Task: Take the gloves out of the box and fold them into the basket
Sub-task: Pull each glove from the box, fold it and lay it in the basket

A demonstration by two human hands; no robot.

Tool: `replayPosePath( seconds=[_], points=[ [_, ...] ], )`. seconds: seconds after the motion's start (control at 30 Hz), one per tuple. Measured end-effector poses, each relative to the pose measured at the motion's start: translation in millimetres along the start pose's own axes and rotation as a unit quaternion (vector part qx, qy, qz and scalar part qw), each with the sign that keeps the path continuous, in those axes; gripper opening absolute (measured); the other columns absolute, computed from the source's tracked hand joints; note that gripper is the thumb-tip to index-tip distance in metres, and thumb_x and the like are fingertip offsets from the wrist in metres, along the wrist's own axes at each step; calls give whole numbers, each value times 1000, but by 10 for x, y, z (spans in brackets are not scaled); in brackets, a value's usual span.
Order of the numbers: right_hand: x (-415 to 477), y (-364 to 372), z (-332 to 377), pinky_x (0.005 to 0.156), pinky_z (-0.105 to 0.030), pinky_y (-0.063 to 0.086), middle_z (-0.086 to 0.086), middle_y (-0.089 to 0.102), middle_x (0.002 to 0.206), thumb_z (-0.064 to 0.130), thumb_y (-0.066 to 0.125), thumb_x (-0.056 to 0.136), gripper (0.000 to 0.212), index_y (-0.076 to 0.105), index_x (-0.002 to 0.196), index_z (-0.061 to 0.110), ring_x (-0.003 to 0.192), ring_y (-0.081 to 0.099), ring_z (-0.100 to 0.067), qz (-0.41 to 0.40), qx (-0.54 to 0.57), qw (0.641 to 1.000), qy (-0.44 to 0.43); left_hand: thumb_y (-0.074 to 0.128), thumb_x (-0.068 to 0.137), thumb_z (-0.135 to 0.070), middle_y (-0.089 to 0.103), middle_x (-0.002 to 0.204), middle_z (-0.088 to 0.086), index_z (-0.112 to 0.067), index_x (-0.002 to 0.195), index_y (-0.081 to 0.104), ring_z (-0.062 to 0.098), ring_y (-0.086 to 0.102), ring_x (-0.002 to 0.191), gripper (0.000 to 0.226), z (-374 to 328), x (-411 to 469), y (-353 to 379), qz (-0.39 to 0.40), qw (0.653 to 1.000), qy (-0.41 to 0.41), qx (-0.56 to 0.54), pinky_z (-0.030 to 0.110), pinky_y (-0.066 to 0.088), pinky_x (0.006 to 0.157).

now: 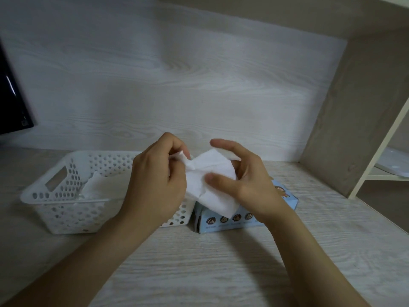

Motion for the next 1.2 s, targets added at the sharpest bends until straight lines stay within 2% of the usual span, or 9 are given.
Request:
replayPosePath(
  seconds=[0.13, 0.23, 0.4, 0.53, 0.7, 0.83, 0.93, 1.1, 1.2],
  points=[
    [-10, -23, -11, 67, -32, 58, -5, 78, 92, 5, 84, 87, 13, 78, 97, 12, 83, 75, -22, 71, 0, 997, 9, 44, 93, -10, 58, 70, -19, -18, 79, 55, 4, 48, 61, 19, -25, 44, -31, 18, 995, -50, -85, 17, 33, 55],
    [-24, -1, 0, 58, -27, 51, -3, 69, 75, 12, 80, 84, 15, 70, 75, 17, 70, 68, -19, 92, 48, 994, 25, 44, 87, -21, 50, 62, -13, -20, 69, 50, 7, 41, 60, 19, -61, 78, -52, 43, 975, -108, -188, 31, 31, 61],
    [-31, -28, 48, 72, -34, 60, -13, 75, 95, 25, 71, 93, 18, 75, 96, 8, 86, 74, -27, 72, 176, 981, 43, 53, 90, -31, 40, 62, -6, -22, 65, 45, 10, 39, 58, 28, -90, 115, -93, 46, 941, -195, -272, 31, 32, 58],
    [2, -27, 21, 76, -43, 58, -36, 68, 100, 19, 75, 94, 32, 69, 115, -5, 89, 69, -38, 28, 170, 984, 40, 56, 105, -32, 47, 68, -3, -13, 77, 53, 11, 45, 65, 34, -3, 129, -83, 3, 958, -190, -214, 34, 37, 65],
    [75, -31, -91, 70, -48, 58, -27, 70, 85, 6, 77, 94, 31, 67, 120, 20, 78, 70, -39, -51, 51, 997, 15, 63, 103, -32, 77, 83, -2, -22, 91, 75, 25, 73, 85, 20, 98, 198, -209, 6, 970, -173, -171, 47, 59, 77],
    [80, 30, -96, 64, -29, 50, -6, 59, 72, 9, 74, 94, 50, 63, 130, 42, 70, 60, -16, -72, -15, 997, 3, 65, 103, -26, 80, 86, -5, -20, 98, 76, 11, 75, 82, 14, 203, 263, -262, 16, 966, -194, -173, 27, 57, 72],
    [114, 96, -91, 58, -30, 44, -8, 53, 69, 27, 77, 96, 28, 70, 122, 38, 63, 52, -18, -98, -20, 995, -4, 65, 103, -26, 79, 86, -7, -22, 96, 76, 6, 74, 79, 14, 284, 277, -264, 16, 965, -203, -167, 23, 55, 71],
    [228, 161, -151, 52, -30, 44, -6, 58, 69, 14, 70, 101, 16, 75, 108, 26, 58, 51, -16, -110, -67, 991, -48, 69, 99, -30, 78, 86, -6, -26, 93, 78, 19, 75, 89, 11, 431, 326, -353, 11, 967, -208, -144, 46, 61, 88],
    [317, 220, -100, 56, -34, 46, 4, 70, 88, 13, 62, 105, 19, 74, 104, 28, 63, 58, -23, -117, -117, 982, -88, 74, 95, -31, 74, 76, -11, -27, 89, 77, 11, 72, 78, 8, 493, 365, -418, 5, 979, -177, -102, 35, 60, 73]
  ],
)
Point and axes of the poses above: each hand's wrist, its own x-axis towards the middle knuckle, its own y-axis out of the palm, z = x × y, the point moved 1 cm from there along x, towards the middle knuckle
